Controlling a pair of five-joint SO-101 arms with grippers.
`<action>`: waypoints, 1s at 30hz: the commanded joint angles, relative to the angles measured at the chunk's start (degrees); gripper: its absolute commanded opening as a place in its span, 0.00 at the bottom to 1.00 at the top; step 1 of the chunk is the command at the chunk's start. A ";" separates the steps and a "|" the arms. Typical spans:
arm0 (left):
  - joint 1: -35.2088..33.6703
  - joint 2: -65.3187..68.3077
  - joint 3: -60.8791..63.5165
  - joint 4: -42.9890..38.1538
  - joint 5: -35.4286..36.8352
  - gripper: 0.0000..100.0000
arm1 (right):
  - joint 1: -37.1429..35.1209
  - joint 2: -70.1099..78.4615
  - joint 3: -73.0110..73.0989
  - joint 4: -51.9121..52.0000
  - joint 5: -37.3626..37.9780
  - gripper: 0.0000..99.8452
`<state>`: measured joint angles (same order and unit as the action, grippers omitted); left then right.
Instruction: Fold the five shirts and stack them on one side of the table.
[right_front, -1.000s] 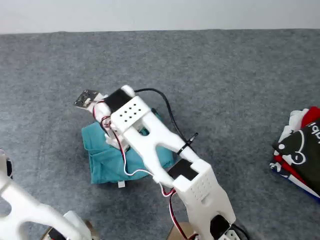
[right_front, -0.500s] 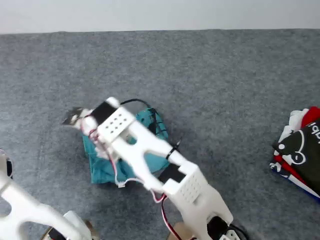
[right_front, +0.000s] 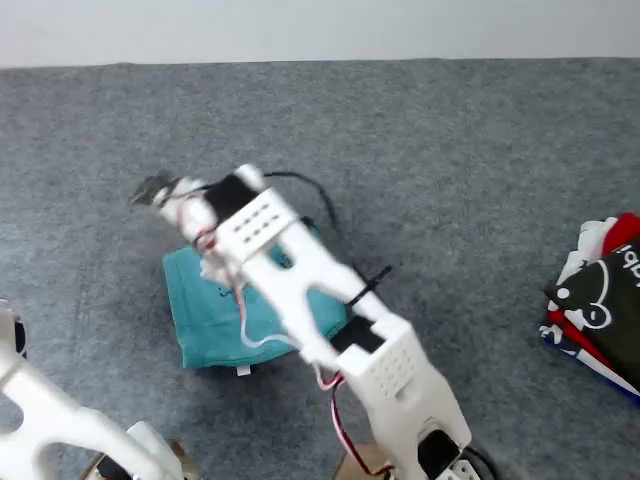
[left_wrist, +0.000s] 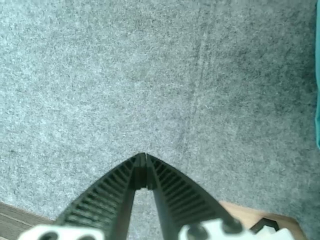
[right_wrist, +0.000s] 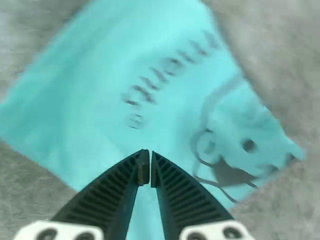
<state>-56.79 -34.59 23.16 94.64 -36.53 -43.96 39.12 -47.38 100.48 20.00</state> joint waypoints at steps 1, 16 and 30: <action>-0.09 -0.97 -0.22 -0.79 -0.44 0.01 | 5.32 1.10 -2.46 2.42 0.70 0.01; -0.09 -0.97 -0.13 -1.14 -0.44 0.01 | 21.23 10.07 -3.25 2.33 8.00 0.01; -0.09 -1.32 -0.13 -0.79 -0.44 0.01 | 17.01 4.62 -3.16 -6.55 7.91 0.01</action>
<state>-56.79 -34.59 23.16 94.46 -36.53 -27.16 46.68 -47.38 97.14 27.56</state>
